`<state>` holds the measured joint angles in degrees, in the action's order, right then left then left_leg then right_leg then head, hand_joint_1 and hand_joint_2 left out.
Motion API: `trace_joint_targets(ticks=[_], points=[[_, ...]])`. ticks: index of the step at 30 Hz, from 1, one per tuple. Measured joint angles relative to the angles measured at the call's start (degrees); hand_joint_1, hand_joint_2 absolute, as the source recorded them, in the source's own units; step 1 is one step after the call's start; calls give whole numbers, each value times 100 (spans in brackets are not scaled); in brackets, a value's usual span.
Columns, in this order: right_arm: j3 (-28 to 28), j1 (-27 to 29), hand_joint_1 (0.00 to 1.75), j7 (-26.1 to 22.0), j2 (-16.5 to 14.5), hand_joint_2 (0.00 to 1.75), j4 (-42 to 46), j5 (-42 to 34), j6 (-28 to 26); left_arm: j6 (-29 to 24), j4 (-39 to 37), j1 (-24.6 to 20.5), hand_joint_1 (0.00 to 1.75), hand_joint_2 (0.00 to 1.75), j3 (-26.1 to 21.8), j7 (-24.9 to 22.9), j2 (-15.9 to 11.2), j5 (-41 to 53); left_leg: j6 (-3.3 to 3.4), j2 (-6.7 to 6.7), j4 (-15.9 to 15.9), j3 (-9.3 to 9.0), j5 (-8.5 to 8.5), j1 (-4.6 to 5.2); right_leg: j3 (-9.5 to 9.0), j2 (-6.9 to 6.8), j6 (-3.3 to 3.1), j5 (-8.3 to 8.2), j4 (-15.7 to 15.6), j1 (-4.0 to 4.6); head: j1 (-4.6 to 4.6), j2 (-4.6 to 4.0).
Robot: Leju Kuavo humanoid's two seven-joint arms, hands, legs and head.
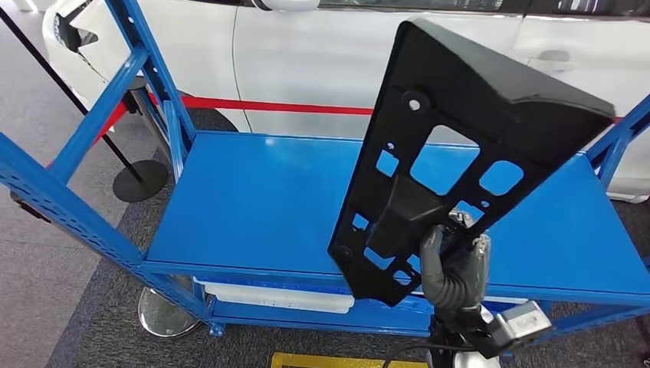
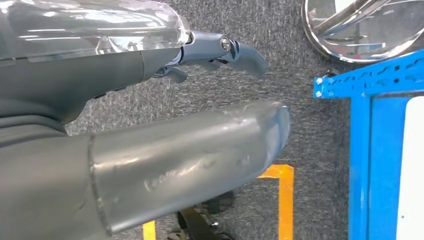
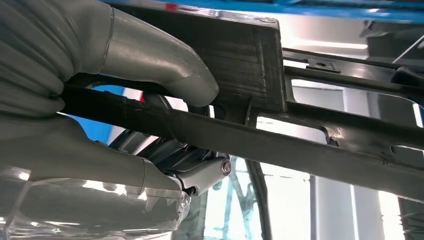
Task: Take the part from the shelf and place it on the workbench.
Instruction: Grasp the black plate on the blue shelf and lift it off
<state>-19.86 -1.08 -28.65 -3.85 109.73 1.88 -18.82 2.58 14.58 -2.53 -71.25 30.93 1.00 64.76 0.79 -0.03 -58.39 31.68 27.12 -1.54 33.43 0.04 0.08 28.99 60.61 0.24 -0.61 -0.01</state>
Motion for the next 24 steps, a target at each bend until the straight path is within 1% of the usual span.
trace_joint_targets(ticks=[1,3,4,5,6,7,8,9,10,11,12,14,15,16,18,19,20,21,22,23,24], points=[[30,31,175,-5,0,175,53,-7,4,4,5,-6,0,0,-11,6,9,-1,30,6,13,-4,-8,-4,134,1,29,165,283,-16,14,0],[72,91,175,-12,1,175,115,-15,8,12,9,-11,0,0,-23,9,19,-1,57,12,15,1,-7,4,518,0,73,503,1041,-46,33,1],[89,127,175,-12,1,175,130,-16,8,16,9,-10,0,44,-25,9,22,-2,57,11,14,0,-4,5,670,-1,90,570,1320,-63,33,1],[106,156,175,-12,2,175,141,-17,9,19,9,-10,0,87,-26,9,26,-2,54,8,12,-5,1,3,727,-2,102,517,1394,-81,34,1],[121,175,175,-11,2,175,151,-20,10,22,9,-10,0,131,-27,10,30,-2,46,3,11,-17,9,0,674,-3,109,361,1246,-98,34,1],[134,185,175,-10,2,175,164,-32,14,25,9,-11,0,175,-28,13,34,-2,30,-2,10,-34,22,-3,520,-4,109,133,902,-114,35,1],[143,187,175,-9,2,175,178,-64,22,32,9,-12,0,175,-28,21,38,-1,8,-7,9,-51,37,-5,331,-5,103,-62,495,-126,39,1],[149,189,175,3,1,175,193,-124,43,41,10,-14,0,175,-29,35,41,1,-22,-11,-2,-59,55,5,171,-4,93,-188,146,-122,44,1],[155,203,175,26,-2,175,205,-217,70,53,12,-15,0,175,-31,48,43,2,-55,-14,-7,-61,66,16,71,0,80,-245,-79,-113,45,1],[166,229,175,56,-6,175,211,-331,100,63,16,-16,0,175,-36,60,45,1,-91,-15,-4,-59,73,26,38,5,61,-232,-165,-100,45,1],[179,271,175,86,-11,175,213,-445,132,69,21,-17,0,175,-44,63,49,-4,-128,-17,1,-59,75,32,39,10,36,-224,-181,-86,44,1],[218,373,175,107,-30,175,214,-662,228,73,40,-15,0,175,-74,56,56,-23,-189,-15,-23,-53,123,18,25,10,-37,-231,-207,-99,40,1],[235,423,175,100,-42,175,214,-760,318,71,49,-14,0,175,-96,48,61,-30,-209,-13,-151,-6,215,12,10,6,-76,-236,-228,-107,28,1],[249,479,175,90,-54,175,214,-847,423,68,56,-14,0,175,-122,36,62,-33,-223,-11,-400,99,366,9,-8,0,-111,-236,-245,-112,13,1],[275,619,175,71,-73,175,213,-972,632,54,75,-9,0,175,-174,9,66,-31,-237,-10,-1153,446,722,10,-27,-12,-158,-217,-244,-87,-14,1],[288,695,175,61,-82,175,211,-1008,693,44,84,-1,0,175,-196,-7,66,-26,-240,-10,-1476,610,824,11,-32,-15,-172,-209,-236,-70,-16,1],[302,765,175,48,-94,175,207,-1041,735,34,92,10,0,175,-211,-25,68,-17,-233,-10,-1619,692,816,14,-36,-15,-182,-203,-225,-54,-16,1],[315,822,175,38,-108,175,202,-1061,750,28,98,18,0,175,-225,-42,69,-8,-218,-10,-1546,675,703,19,-39,-10,-189,-196,-210,-40,-16,1],[327,870,175,31,-127,175,198,-1076,760,22,107,21,0,175,-239,-61,71,3,-192,-10,-1257,551,503,25,-45,-3,-190,-189,-196,-28,-17,1],[338,911,175,26,-147,175,194,-1075,767,20,120,19,0,175,-252,-75,73,12,-155,-10,-859,380,299,35,-49,5,-190,-180,-185,-20,-17,1],[345,947,175,23,-167,175,190,-1051,775,19,134,11,0,175,-268,-84,75,21,-121,-11,-500,221,149,51,-45,13,-183,-173,-169,-2,-14,1]])
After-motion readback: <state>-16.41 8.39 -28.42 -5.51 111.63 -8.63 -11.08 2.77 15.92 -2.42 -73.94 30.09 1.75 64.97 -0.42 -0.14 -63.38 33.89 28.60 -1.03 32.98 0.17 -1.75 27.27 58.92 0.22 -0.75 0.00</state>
